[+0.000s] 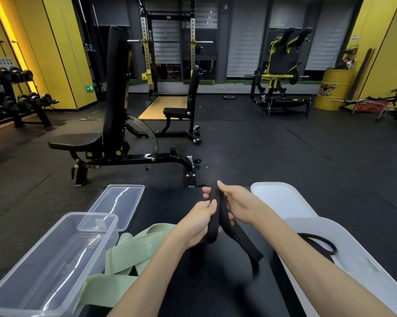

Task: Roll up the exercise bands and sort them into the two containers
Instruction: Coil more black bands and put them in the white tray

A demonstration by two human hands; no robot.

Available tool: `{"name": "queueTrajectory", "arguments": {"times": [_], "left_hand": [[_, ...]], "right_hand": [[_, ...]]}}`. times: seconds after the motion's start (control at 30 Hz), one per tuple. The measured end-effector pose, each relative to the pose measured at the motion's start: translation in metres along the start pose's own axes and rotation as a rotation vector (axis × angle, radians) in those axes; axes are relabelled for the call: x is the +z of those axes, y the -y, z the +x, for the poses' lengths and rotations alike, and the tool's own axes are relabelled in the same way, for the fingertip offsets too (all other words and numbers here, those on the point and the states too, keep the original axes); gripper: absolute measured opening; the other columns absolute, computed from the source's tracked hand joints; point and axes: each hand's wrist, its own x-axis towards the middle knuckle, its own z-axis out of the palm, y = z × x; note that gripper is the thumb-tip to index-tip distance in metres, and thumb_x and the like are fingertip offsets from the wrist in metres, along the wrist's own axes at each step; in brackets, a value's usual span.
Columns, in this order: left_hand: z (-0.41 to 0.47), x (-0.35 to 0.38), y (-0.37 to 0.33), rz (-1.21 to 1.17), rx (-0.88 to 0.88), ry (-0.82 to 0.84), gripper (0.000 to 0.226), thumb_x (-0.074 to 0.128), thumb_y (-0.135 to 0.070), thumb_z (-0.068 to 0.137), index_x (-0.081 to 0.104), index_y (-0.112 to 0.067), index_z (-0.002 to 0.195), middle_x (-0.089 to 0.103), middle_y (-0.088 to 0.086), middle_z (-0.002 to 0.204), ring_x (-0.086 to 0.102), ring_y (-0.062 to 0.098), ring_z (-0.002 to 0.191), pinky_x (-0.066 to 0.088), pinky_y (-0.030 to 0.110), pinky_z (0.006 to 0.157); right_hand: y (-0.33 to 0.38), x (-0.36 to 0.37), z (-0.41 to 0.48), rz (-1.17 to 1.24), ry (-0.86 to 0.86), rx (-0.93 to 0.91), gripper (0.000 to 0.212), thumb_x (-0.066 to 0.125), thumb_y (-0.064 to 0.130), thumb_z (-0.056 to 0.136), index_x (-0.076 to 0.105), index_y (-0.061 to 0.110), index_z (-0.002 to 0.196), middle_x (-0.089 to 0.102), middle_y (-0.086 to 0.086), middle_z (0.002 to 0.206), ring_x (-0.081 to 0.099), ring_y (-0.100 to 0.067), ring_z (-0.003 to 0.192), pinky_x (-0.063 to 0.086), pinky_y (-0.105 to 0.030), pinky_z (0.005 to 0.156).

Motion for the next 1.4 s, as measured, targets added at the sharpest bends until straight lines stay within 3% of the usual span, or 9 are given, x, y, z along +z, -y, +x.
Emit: {"name": "queueTrajectory", "arguments": {"times": [0.1, 0.2, 0.3, 0.4, 0.6, 0.8, 0.97, 1.17, 1.4], "left_hand": [[0.004, 0.0, 0.0, 0.018, 0.033, -0.097, 0.034, 0.032, -0.025, 0.105, 0.054, -0.002, 0.117, 0.071, 0.013, 0.097, 0.07, 0.024, 0.089, 0.057, 0.032, 0.074], [0.006, 0.003, 0.006, -0.062, 0.016, -0.091, 0.039, 0.033, -0.027, 0.104, 0.055, 0.002, 0.12, 0.07, 0.017, 0.106, 0.069, 0.028, 0.095, 0.053, 0.043, 0.092], [0.009, 0.006, 0.007, -0.059, 0.029, -0.179, 0.037, 0.044, -0.032, 0.101, 0.06, 0.001, 0.105, 0.069, 0.014, 0.094, 0.065, 0.024, 0.086, 0.051, 0.044, 0.094], [0.015, 0.003, 0.001, 0.059, 0.059, -0.317, 0.033, 0.06, -0.047, 0.088, 0.061, -0.014, 0.084, 0.059, 0.009, 0.082, 0.053, 0.024, 0.076, 0.043, 0.036, 0.067], [0.014, 0.008, 0.001, 0.253, 0.198, -0.356, 0.027, 0.054, -0.047, 0.089, 0.059, -0.021, 0.084, 0.052, -0.007, 0.07, 0.046, 0.013, 0.061, 0.043, 0.029, 0.061], [0.005, 0.011, -0.003, 0.16, 0.087, -0.13, 0.032, 0.058, -0.035, 0.093, 0.048, -0.008, 0.106, 0.061, 0.008, 0.101, 0.064, 0.025, 0.1, 0.05, 0.048, 0.095], [0.004, 0.006, -0.014, 0.145, 0.024, -0.035, 0.04, 0.059, -0.015, 0.094, 0.046, 0.005, 0.126, 0.063, 0.017, 0.111, 0.068, 0.022, 0.095, 0.055, 0.034, 0.087], [-0.006, 0.003, -0.007, 0.248, 0.173, -0.062, 0.033, 0.066, -0.041, 0.086, 0.069, -0.009, 0.096, 0.069, 0.011, 0.095, 0.063, 0.011, 0.076, 0.048, 0.027, 0.077], [-0.009, 0.01, -0.006, 0.056, 0.356, -0.14, 0.019, 0.062, -0.016, 0.091, 0.059, -0.003, 0.105, 0.072, 0.016, 0.1, 0.065, 0.03, 0.094, 0.044, 0.056, 0.095]], "right_hand": [[-0.007, -0.003, 0.001, -0.133, -0.017, -0.013, 0.029, 0.04, 0.025, 0.1, 0.063, 0.008, 0.099, 0.06, -0.007, 0.073, 0.05, -0.018, 0.06, 0.039, -0.032, 0.062], [-0.006, 0.0, 0.002, -0.096, -0.086, -0.065, 0.034, 0.035, 0.013, 0.1, 0.065, 0.001, 0.109, 0.068, -0.017, 0.106, 0.063, -0.027, 0.091, 0.046, -0.037, 0.083], [-0.007, 0.005, -0.002, 0.025, -0.084, -0.099, 0.035, 0.031, 0.012, 0.102, 0.064, 0.001, 0.105, 0.064, -0.016, 0.118, 0.064, -0.026, 0.095, 0.052, -0.034, 0.08], [-0.003, 0.008, -0.005, 0.093, -0.078, -0.108, 0.039, 0.028, 0.017, 0.103, 0.062, 0.0, 0.113, 0.064, -0.016, 0.12, 0.063, -0.024, 0.098, 0.051, -0.032, 0.078], [0.012, 0.012, -0.014, 0.335, 0.017, -0.073, 0.043, 0.03, 0.027, 0.103, 0.055, -0.003, 0.122, 0.063, -0.013, 0.112, 0.062, -0.023, 0.098, 0.049, -0.033, 0.08], [0.024, 0.004, -0.015, 0.45, 0.042, -0.1, 0.036, 0.025, 0.014, 0.103, 0.055, -0.003, 0.112, 0.064, -0.007, 0.113, 0.059, -0.014, 0.103, 0.042, -0.035, 0.096], [0.029, 0.005, -0.017, 0.5, 0.083, -0.111, 0.031, 0.034, 0.015, 0.101, 0.056, -0.003, 0.114, 0.065, -0.008, 0.108, 0.06, -0.016, 0.101, 0.045, -0.03, 0.091], [0.041, 0.011, -0.025, 0.562, 0.025, -0.172, 0.017, 0.042, -0.003, 0.095, 0.058, -0.007, 0.099, 0.068, -0.009, 0.093, 0.062, -0.016, 0.084, 0.052, -0.025, 0.086], [0.051, 0.016, -0.021, 0.682, 0.071, -0.18, 0.022, 0.039, 0.006, 0.098, 0.052, -0.011, 0.103, 0.066, -0.016, 0.101, 0.061, -0.022, 0.094, 0.047, -0.03, 0.084]]}}
